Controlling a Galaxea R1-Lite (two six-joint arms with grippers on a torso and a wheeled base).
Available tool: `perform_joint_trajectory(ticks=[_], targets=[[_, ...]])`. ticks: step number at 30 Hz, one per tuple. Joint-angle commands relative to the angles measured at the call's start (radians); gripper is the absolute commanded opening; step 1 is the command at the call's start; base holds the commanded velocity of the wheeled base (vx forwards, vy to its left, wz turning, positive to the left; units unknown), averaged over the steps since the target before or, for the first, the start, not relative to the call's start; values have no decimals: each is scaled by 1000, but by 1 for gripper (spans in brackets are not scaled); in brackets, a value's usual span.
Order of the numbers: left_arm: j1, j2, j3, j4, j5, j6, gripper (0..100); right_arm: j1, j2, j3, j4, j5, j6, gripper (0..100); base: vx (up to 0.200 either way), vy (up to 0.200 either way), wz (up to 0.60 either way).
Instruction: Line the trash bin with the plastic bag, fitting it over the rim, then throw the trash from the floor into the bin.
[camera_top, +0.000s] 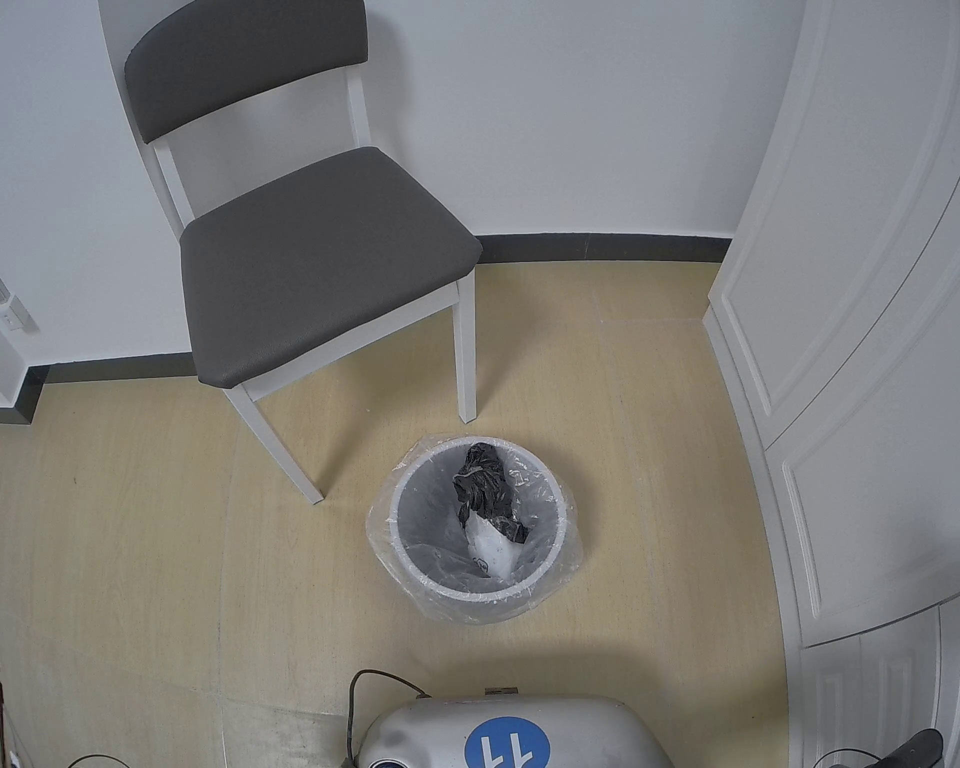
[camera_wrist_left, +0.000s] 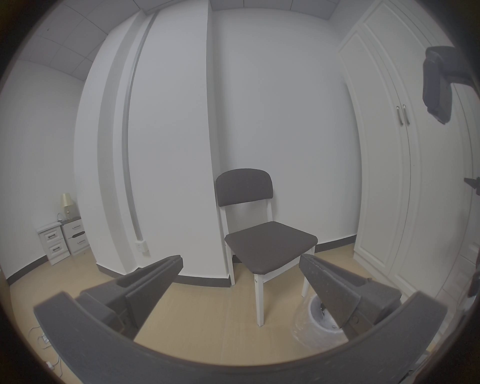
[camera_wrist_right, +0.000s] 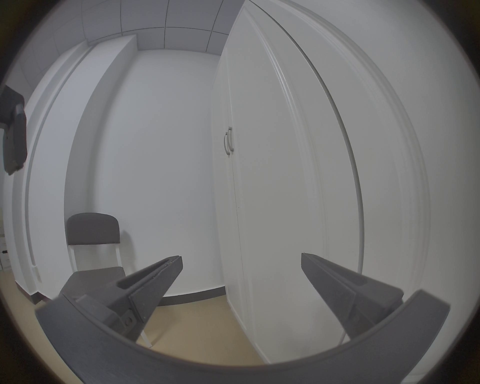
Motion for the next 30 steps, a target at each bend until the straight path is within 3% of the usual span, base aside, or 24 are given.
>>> perform_joint_trajectory(ticks=[1,8,9,13,19,24,30], targets=[[27,-90,60,7,1,1,100,0,6,41,-26,-3,-21,100,0,0,0],[66,-154,111,8,3,8,100,0,6,102,-83,-3,-182,100,0,0,0],[66,-155,126,-3,12,8,100,2,4,145,-135,2,-280,100,0,0,0],[67,-157,161,-6,38,18,100,43,-69,153,-134,19,-504,100,0,0,0],[67,-157,255,-93,69,68,100,45,-69,153,-129,22,-573,100,0,0,0],[69,-157,255,-113,139,77,100,43,-69,153,-121,12,-644,100,0,0,0],[69,-157,255,-101,167,111,100,43,-69,153,21,35,-751,100,0,0,0]])
